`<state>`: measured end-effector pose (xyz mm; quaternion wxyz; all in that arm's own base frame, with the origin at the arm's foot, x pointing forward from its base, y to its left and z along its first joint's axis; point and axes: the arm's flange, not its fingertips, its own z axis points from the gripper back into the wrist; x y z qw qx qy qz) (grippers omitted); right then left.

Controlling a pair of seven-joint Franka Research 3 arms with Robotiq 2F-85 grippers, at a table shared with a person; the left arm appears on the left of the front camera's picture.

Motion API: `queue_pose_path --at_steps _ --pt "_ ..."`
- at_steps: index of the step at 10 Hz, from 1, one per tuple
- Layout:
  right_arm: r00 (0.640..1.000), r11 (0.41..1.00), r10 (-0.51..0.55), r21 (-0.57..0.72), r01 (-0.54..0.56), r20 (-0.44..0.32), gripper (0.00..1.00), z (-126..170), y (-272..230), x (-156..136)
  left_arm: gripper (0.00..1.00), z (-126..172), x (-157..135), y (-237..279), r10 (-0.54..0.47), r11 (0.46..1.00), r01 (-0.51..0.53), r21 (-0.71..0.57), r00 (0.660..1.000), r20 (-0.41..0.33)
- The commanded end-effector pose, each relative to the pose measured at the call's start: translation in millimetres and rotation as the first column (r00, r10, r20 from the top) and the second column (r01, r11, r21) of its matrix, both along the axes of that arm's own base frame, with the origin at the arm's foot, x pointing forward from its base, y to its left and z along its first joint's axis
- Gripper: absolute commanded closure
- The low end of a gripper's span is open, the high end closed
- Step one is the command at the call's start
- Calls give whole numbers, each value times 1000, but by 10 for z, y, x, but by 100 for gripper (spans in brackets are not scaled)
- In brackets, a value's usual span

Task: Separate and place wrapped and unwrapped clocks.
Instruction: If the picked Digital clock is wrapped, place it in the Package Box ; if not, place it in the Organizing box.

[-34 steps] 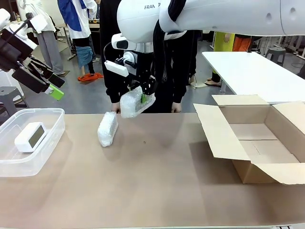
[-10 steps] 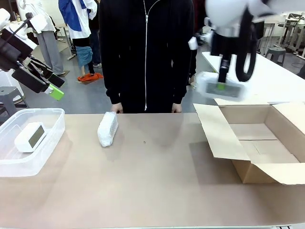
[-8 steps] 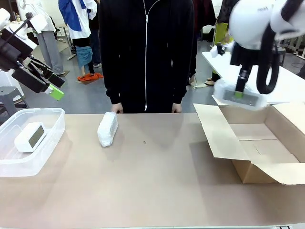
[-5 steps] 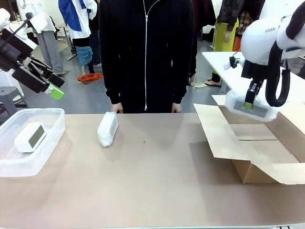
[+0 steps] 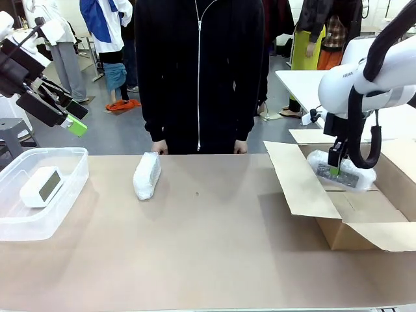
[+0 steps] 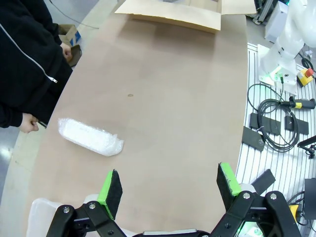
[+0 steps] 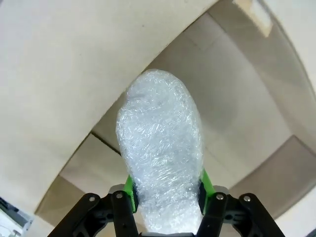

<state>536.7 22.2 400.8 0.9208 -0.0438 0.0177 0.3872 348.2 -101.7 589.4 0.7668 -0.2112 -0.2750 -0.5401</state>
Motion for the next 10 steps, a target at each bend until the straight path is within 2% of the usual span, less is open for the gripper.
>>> queue_pose_path --at_steps 1,2,8,10 --pt "998 996 -60 -58 62 29 47 5 93 103 0 23 5 -9 1 1000 -1 -10 1000 -11" --pt "997 997 -66 -39 68 50 0 -15 81 105 0 23 5 -9 1 1000 -1 -10 1000 -11" --pt "998 998 -28 61 25 51 0 200 -10 37 0 23 5 -9 1 1000 -1 -10 1000 -11" --pt "998 987 -26 158 16 62 0 333 41 37 0 23 5 -9 1 1000 -1 -10 1000 -11"
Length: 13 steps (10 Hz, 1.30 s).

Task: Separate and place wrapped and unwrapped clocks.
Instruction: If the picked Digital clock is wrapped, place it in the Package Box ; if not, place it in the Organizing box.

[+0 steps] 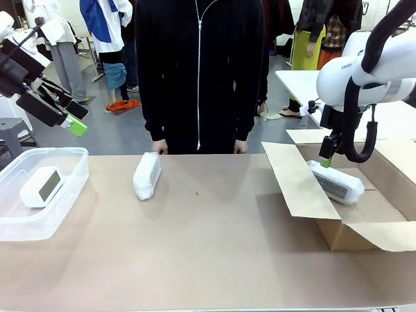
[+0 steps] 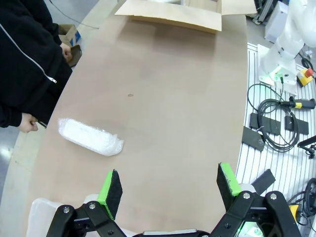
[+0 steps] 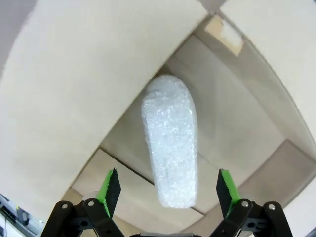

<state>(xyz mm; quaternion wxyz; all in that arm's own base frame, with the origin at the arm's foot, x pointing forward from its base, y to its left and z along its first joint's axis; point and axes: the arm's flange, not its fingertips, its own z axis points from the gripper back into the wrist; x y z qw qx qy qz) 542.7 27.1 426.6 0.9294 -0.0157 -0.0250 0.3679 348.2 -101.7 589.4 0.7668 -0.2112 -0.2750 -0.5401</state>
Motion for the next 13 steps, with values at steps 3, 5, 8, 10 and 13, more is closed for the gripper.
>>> queue_pose_path --at_steps 3,5,8,10,13 --pt "997 997 25 67 -31 78 0 884 -10 -419 0 23 5 -9 1 1000 -1 -10 1000 -11" --pt "996 995 18 96 -27 92 0 1318 -28 -669 0 23 5 -9 1 1000 -1 -10 1000 -11" --pt "994 998 17 63 -24 106 0 1463 -22 -736 0 23 5 -9 1 1000 -1 -10 1000 -11" --pt "994 998 17 63 -24 106 0 1463 -22 -736 0 23 5 -9 1 1000 -1 -10 1000 -11" --pt "994 998 17 63 -24 106 0 1463 -22 -736 0 23 5 -9 1 1000 -1 -10 1000 -11"
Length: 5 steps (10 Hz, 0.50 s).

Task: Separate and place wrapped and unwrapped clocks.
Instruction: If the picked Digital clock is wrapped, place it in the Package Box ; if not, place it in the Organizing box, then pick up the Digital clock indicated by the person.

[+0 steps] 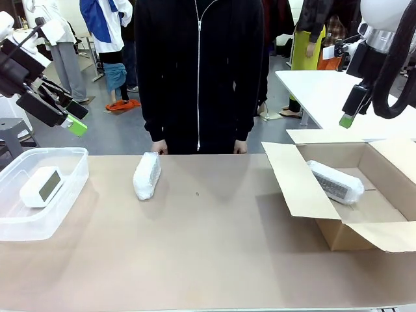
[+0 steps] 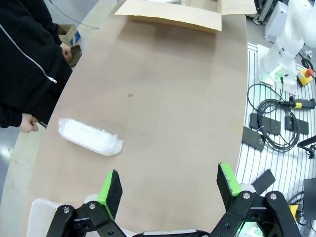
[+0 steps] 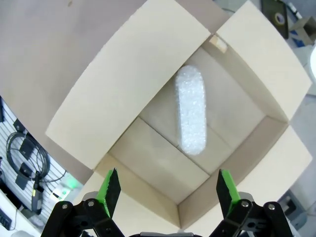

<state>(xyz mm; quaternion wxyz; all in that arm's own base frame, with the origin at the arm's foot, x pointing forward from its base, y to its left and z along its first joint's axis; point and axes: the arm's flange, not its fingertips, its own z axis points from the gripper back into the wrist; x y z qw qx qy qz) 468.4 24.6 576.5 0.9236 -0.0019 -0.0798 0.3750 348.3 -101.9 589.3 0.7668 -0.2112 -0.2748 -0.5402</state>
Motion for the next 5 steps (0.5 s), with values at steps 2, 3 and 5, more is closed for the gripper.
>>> queue_pose_path --at_steps 2,3,5 --pt "1000 1000 0 -1 0 14 0 -36 3 8 0 23 4 -8 1 1000 -2 -10 1000 -10" --pt "1000 1000 0 -1 0 14 0 -36 3 8 0 23 4 -8 1 1000 -2 -10 1000 -10" --pt "1000 1000 0 -1 0 14 0 -36 3 8 0 23 4 -8 1 1000 -2 -10 1000 -10"
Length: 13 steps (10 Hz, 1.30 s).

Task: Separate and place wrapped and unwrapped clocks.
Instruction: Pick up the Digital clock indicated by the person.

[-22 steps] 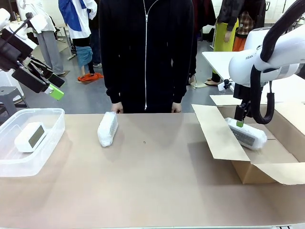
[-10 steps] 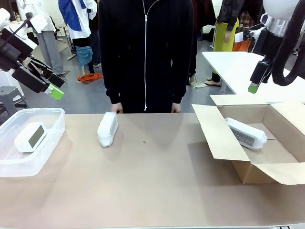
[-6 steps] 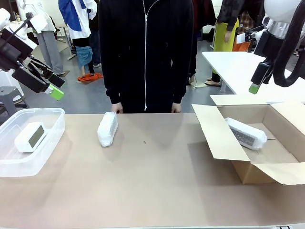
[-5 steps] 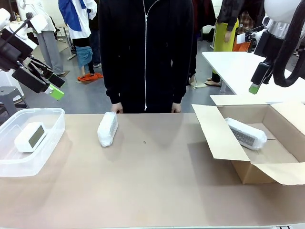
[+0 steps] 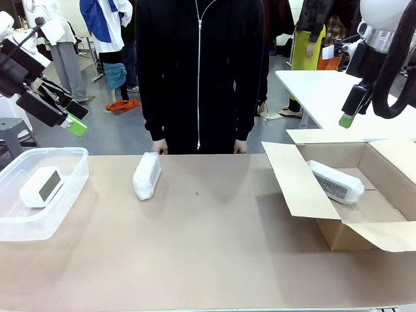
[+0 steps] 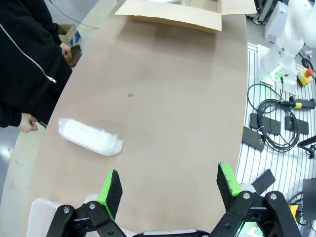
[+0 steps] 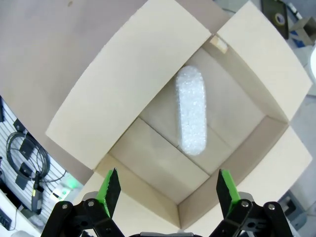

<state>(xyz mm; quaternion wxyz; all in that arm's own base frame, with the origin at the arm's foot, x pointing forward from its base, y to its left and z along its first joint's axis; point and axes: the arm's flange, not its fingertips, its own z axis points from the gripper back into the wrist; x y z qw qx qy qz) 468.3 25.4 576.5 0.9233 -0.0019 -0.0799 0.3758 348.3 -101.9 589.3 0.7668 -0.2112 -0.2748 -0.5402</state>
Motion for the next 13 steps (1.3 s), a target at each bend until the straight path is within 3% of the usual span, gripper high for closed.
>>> queue_pose_path --at_steps 1,9,10,13 --pt "1000 1000 -2 -1 2 14 0 -37 -5 8 0 23 4 -8 1 1000 -2 -10 1000 -10" --pt "1000 1000 0 0 0 0 0 0 0 0 0 23 4 -8 1 1000 -2 -10 1000 -10" --pt "982 978 147 133 -162 117 0 33 236 -290 0 23 4 -8 1 1000 -2 -10 1000 -10" --pt "859 831 355 295 -471 370 0 240 384 -1054 0 23 4 -8 1 1000 -2 -10 1000 -10"
